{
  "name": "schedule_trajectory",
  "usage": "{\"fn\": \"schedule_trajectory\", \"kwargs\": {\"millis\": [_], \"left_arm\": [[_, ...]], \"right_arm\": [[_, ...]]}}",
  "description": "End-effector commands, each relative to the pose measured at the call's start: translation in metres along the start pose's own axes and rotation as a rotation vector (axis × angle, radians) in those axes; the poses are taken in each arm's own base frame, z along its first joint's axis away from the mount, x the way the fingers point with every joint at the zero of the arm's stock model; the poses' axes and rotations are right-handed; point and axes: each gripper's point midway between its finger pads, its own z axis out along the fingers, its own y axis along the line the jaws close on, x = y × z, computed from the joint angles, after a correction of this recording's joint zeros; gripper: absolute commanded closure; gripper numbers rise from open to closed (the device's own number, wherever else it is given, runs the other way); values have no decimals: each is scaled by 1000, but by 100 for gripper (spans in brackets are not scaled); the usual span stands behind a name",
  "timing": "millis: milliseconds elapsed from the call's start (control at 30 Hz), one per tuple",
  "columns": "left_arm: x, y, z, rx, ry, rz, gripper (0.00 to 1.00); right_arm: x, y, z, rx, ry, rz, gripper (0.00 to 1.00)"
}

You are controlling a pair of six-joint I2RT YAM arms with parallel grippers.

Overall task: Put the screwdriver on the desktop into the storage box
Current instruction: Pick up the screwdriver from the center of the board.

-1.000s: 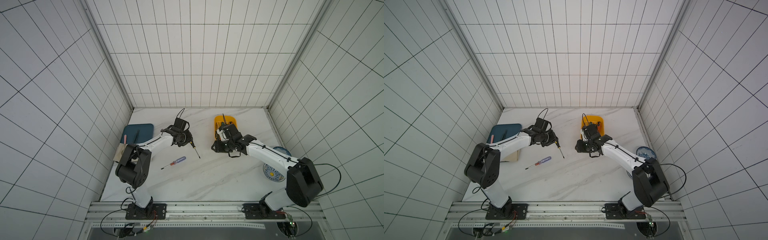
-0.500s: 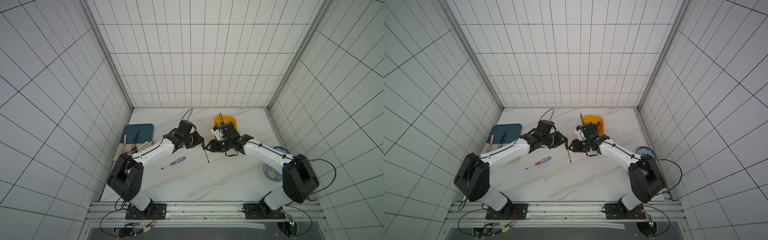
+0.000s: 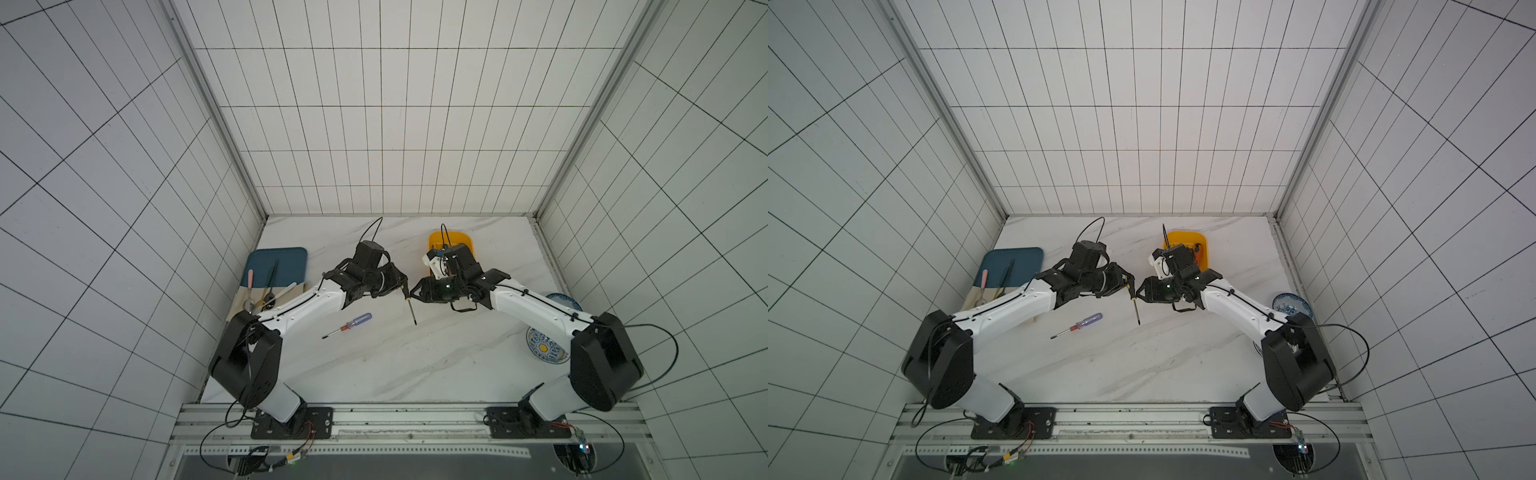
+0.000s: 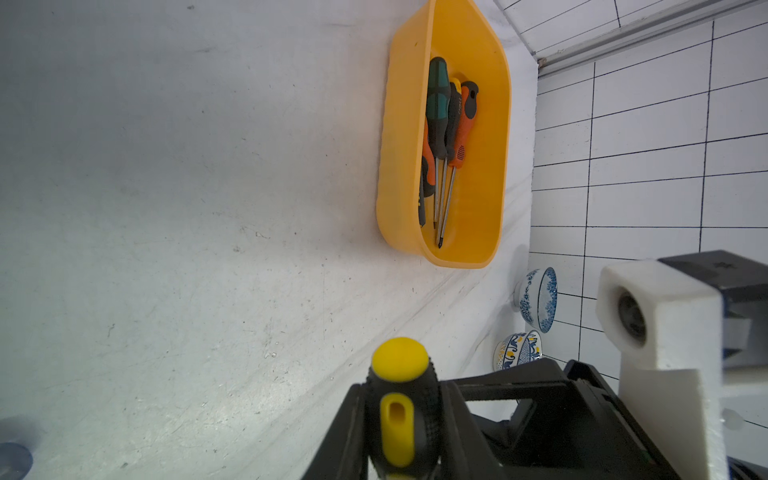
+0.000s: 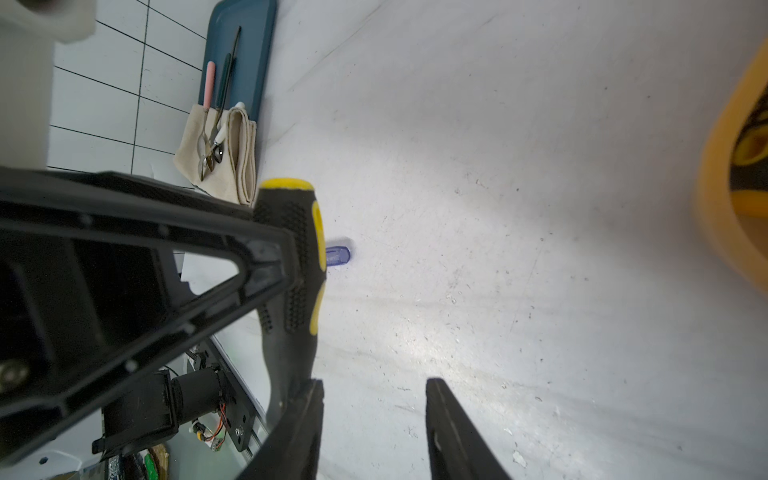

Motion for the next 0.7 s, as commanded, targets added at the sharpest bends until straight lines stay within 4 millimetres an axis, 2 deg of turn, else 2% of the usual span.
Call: {"fn": "schedule_trajectory", "kwargs": {"millis": [0,167,367,667], "left_arm": [[-4,-5,-6,13,-36,18,100],[-5,-5,-8,7,-39,17,100],[-5,-13,-8,25,-36,22,100],[-2,-21,-12,53,-36,22,100]], "right_arm": [[-15,16,-14,-33,-60,-21,56],[-20,28,-20,-69,-68,-38,56],[-16,44,-8,-127,-15,-55,56],[-17,42,3,-126,5,-46,63]]}}
